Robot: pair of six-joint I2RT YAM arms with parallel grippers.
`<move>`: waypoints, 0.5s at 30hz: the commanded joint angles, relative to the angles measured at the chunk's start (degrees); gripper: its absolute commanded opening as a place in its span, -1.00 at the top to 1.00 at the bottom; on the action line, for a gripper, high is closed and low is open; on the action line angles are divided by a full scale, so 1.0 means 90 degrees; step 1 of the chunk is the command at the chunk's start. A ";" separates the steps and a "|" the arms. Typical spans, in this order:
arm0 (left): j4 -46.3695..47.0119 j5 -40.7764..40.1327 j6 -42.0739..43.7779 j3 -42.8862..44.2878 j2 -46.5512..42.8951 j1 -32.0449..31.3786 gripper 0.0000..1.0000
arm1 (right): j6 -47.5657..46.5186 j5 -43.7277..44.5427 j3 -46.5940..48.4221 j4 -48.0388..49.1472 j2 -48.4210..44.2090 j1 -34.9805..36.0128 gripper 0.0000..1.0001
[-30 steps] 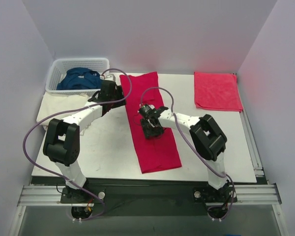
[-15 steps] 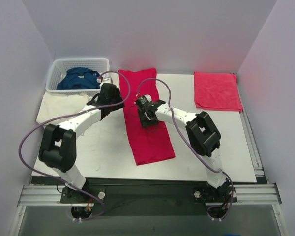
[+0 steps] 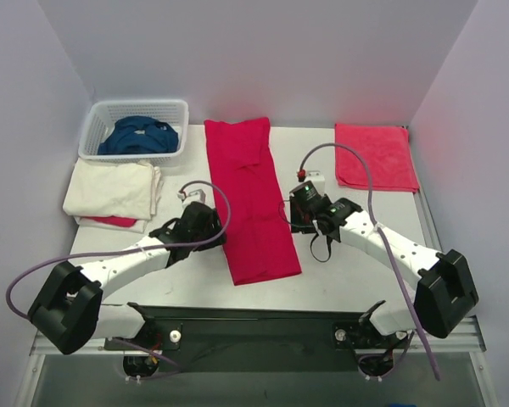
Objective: Fold and stack the t-shirts
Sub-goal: Rotate the tshirt 90 degrees, then grab the bottom of the folded rectangular tshirt with both arms
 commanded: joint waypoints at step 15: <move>0.1169 0.0424 -0.2188 -0.1489 -0.0324 -0.1387 -0.31 | 0.0581 -0.0945 -0.2371 0.0985 -0.0809 0.0026 0.11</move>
